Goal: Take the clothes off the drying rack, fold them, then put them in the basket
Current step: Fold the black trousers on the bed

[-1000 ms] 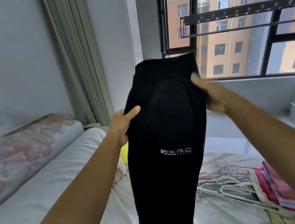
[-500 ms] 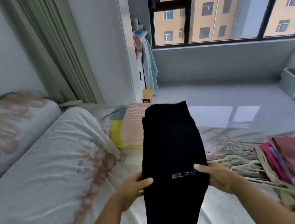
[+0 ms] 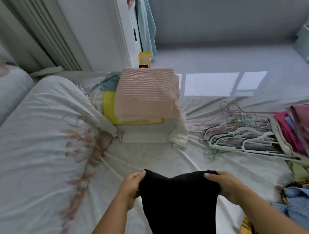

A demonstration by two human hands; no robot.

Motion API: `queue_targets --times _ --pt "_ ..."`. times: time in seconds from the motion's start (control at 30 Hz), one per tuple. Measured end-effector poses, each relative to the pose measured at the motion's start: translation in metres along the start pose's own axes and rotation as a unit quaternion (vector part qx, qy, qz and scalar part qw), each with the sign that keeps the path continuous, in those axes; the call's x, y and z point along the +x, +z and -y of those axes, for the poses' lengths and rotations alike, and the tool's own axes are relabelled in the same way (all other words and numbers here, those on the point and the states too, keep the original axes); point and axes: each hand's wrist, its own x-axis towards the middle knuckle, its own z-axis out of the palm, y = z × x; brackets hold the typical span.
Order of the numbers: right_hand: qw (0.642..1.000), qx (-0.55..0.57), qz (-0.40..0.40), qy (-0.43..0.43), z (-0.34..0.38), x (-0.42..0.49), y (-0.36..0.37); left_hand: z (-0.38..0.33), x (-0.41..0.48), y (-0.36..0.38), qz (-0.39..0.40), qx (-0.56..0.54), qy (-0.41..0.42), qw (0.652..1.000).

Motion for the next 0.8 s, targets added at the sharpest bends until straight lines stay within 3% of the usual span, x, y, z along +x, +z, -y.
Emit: queue_targets --times 0.07,0.17,0.23,0.33,0.47,0.6,0.73,0.8 --pt "0.998 0.055 -0.011 -0.016 0.016 0.007 0.003 -0.021 0.005 0.004 -0.030 -0.099 -0.010 0.995" --pt "0.987 0.146 -0.019 -0.060 0.048 0.016 0.007 -0.057 0.011 0.001 0.013 -0.192 0.057 0.980" --pt "0.981 0.177 -0.017 -0.075 0.065 0.017 0.009 -0.064 0.010 0.001 0.058 -0.144 0.107 0.982" --pt "0.981 0.182 -0.023 -0.069 0.071 0.016 0.007 -0.048 0.011 0.006 0.086 -0.091 0.110 0.986" --pt "0.983 0.166 -0.051 -0.066 0.064 0.011 -0.006 -0.041 0.003 0.008 0.116 -0.147 0.130 0.974" --pt "0.985 0.150 -0.069 -0.048 0.053 0.004 -0.016 -0.031 -0.011 0.011 0.116 -0.166 0.114 0.973" --pt "0.988 0.133 -0.072 -0.024 0.038 -0.008 -0.021 -0.013 -0.034 0.019 0.146 -0.076 0.081 0.983" --pt "0.989 0.132 -0.059 -0.016 0.031 -0.020 -0.025 -0.006 -0.041 0.026 0.106 -0.036 0.068 0.991"
